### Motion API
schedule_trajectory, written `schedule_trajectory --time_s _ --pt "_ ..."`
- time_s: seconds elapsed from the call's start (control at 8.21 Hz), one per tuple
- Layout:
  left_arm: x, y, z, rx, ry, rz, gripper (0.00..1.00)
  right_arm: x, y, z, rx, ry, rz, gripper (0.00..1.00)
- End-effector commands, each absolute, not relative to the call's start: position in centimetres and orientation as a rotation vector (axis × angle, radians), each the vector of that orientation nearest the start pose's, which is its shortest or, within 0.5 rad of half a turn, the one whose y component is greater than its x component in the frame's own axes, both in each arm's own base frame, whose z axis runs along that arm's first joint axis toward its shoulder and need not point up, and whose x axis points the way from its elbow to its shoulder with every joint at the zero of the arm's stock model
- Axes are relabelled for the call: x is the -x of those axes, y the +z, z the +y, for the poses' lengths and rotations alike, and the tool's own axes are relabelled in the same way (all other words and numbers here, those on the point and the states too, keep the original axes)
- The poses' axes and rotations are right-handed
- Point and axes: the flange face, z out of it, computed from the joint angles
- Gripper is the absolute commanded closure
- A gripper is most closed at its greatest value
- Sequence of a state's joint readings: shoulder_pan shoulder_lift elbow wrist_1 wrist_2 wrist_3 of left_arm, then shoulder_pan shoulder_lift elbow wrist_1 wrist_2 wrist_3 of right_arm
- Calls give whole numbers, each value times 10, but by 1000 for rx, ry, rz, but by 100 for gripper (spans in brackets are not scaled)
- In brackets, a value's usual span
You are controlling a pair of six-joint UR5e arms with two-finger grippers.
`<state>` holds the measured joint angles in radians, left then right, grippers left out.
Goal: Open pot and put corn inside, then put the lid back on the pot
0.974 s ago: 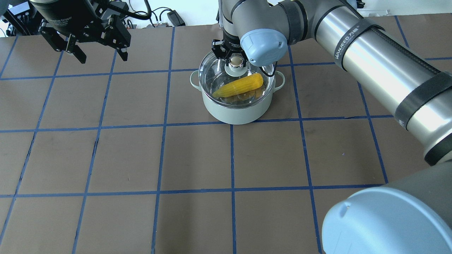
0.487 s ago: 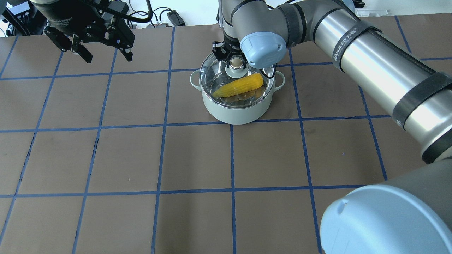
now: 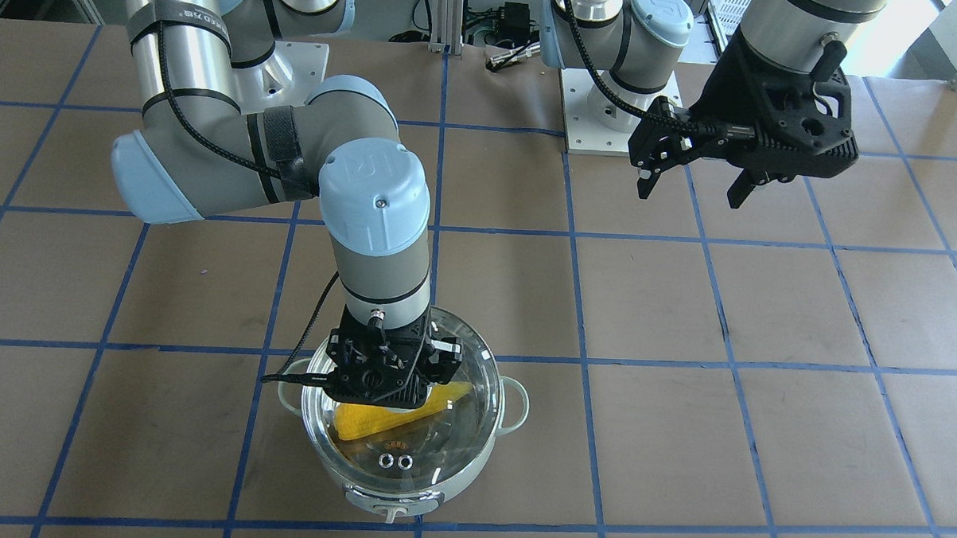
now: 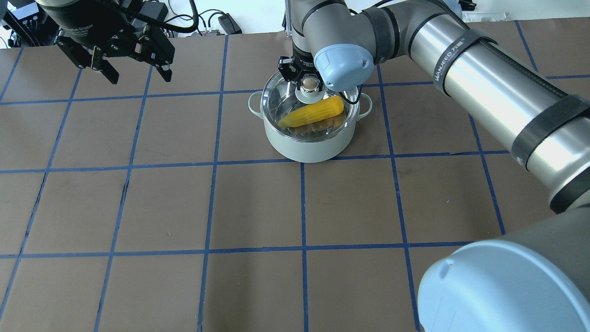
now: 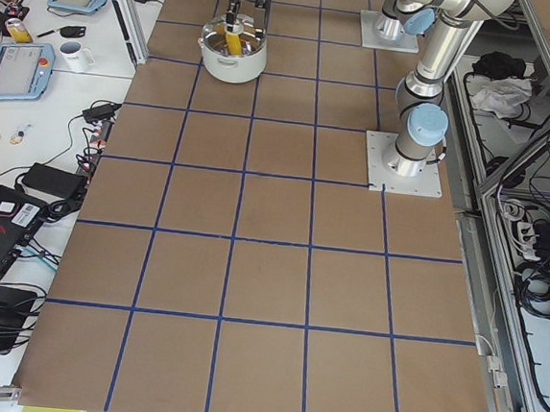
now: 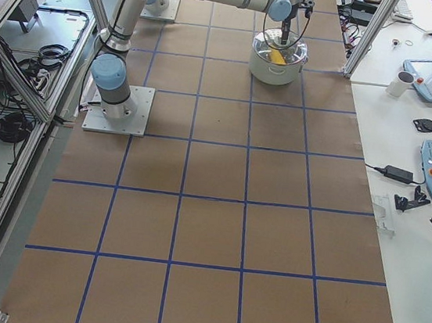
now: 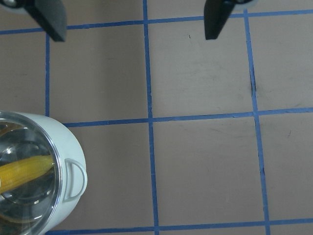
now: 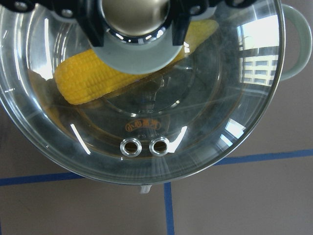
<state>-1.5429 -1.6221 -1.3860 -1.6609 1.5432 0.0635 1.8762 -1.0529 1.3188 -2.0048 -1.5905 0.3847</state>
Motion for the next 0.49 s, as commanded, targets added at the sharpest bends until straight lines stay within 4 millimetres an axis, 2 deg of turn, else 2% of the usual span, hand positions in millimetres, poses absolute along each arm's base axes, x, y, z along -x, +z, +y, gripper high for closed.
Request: schedule_trajectory --time_s 0.0,0.12,0.24,0.37 --pt "118 536 -518 -52 -57 3160 0 -337 347 -632 -124 -264 3090 74" --pt "119 537 -517 -57 -65 3163 0 -337 347 -632 -124 -264 3090 72" --pt "120 530 -519 -57 -44 3175 0 -337 347 -632 -124 -262 3090 51" --pt "120 533 -516 -57 -53 3168 0 -337 347 -632 -124 -262 3090 9"
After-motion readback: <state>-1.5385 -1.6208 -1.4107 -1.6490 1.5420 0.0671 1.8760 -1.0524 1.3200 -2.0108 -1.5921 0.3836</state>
